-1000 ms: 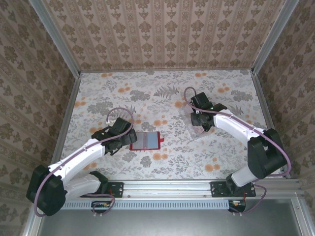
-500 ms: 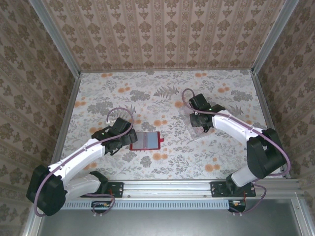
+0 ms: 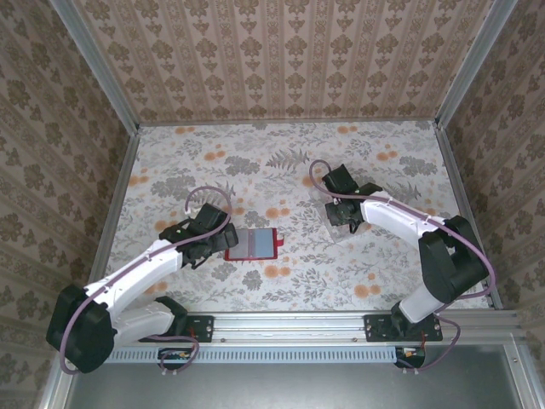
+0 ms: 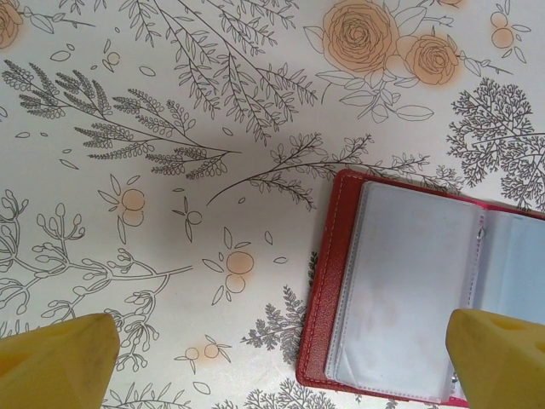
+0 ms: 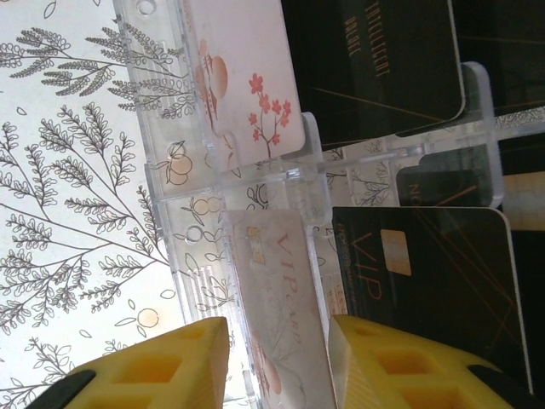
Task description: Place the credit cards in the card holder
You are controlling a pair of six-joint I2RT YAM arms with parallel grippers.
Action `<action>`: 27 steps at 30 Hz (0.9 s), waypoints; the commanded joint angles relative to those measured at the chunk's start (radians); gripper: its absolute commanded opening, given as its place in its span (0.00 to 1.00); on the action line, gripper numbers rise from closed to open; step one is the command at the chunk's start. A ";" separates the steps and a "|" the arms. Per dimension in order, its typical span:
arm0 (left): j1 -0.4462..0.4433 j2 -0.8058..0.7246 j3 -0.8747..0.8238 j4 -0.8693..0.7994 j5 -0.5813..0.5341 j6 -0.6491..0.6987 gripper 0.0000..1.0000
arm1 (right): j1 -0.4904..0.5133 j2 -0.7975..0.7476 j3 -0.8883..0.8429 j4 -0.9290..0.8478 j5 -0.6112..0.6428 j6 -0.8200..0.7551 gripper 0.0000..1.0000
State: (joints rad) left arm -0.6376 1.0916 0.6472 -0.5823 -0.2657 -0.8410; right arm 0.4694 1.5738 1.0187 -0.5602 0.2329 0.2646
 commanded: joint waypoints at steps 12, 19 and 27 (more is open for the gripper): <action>0.006 0.008 0.025 0.001 0.004 0.013 1.00 | 0.002 -0.030 -0.001 -0.056 -0.024 -0.001 0.16; 0.006 0.008 0.029 -0.001 0.006 0.016 1.00 | -0.002 -0.045 0.017 -0.068 -0.055 -0.012 0.04; 0.007 0.008 0.031 0.001 0.007 0.026 1.00 | -0.006 -0.105 0.069 -0.096 -0.126 -0.001 0.00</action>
State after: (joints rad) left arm -0.6376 1.0985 0.6487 -0.5758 -0.2615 -0.8402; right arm 0.4671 1.5269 1.0367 -0.6140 0.1596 0.2604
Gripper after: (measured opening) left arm 0.997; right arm 0.064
